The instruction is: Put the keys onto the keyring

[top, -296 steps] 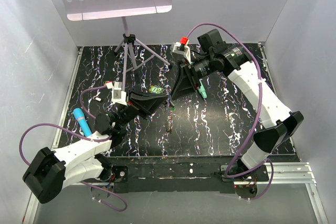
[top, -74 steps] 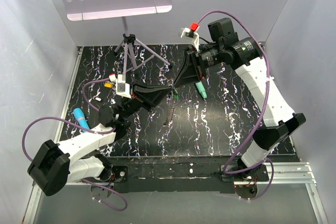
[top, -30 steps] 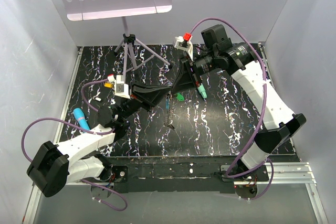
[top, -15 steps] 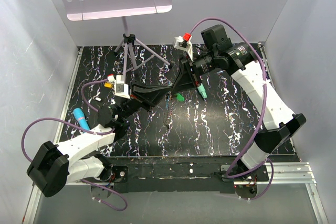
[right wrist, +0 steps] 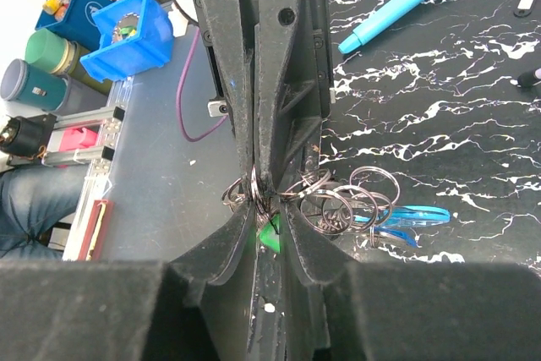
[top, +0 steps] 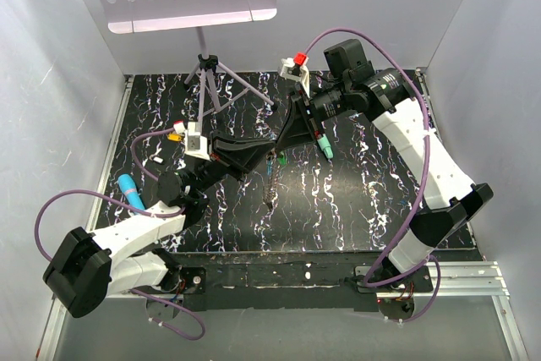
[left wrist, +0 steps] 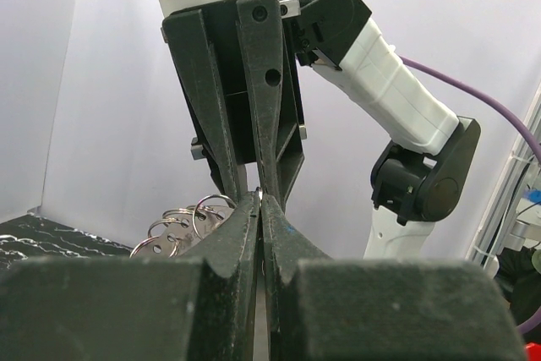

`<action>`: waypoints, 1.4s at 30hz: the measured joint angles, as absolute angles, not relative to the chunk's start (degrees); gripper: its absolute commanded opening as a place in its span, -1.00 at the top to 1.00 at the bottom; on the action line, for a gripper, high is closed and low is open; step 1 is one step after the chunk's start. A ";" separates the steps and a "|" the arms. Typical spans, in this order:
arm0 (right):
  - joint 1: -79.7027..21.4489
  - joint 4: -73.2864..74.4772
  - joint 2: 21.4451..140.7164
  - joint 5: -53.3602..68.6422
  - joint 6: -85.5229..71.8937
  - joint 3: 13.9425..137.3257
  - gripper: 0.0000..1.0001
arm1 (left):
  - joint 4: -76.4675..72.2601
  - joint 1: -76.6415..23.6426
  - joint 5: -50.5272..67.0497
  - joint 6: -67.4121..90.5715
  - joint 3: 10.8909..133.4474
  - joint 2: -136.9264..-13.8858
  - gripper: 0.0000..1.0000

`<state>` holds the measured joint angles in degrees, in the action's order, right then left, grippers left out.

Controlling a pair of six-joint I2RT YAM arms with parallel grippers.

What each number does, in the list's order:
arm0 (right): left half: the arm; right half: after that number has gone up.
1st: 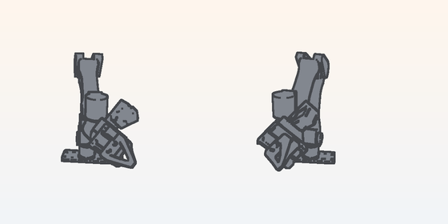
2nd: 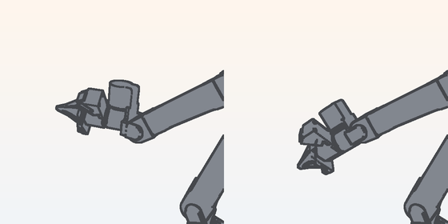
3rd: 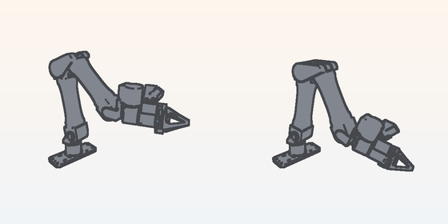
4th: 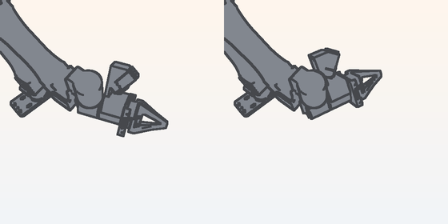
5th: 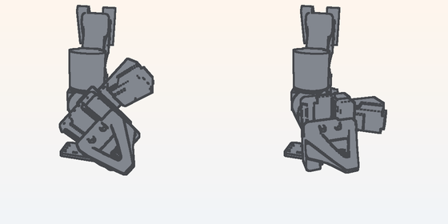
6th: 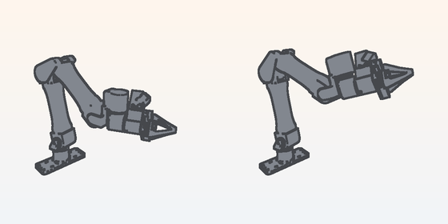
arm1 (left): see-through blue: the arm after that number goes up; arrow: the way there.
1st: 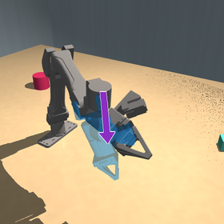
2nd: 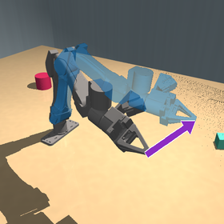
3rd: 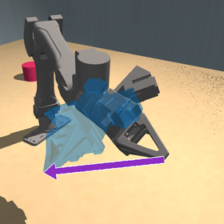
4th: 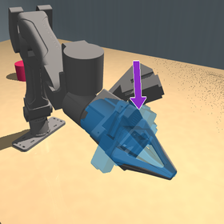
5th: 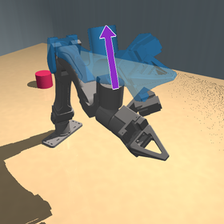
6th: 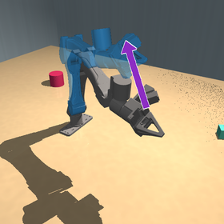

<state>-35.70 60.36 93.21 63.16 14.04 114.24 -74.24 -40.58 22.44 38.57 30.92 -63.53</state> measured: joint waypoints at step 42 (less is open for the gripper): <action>-35.68 63.20 93.14 64.75 18.24 111.70 0.97 | -44.49 -40.36 27.33 33.30 34.28 -49.36 0.10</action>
<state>-35.68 63.20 93.14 64.75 18.24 111.70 -44.49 -40.36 27.33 33.30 34.28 -49.36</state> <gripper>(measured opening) 0.031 0.409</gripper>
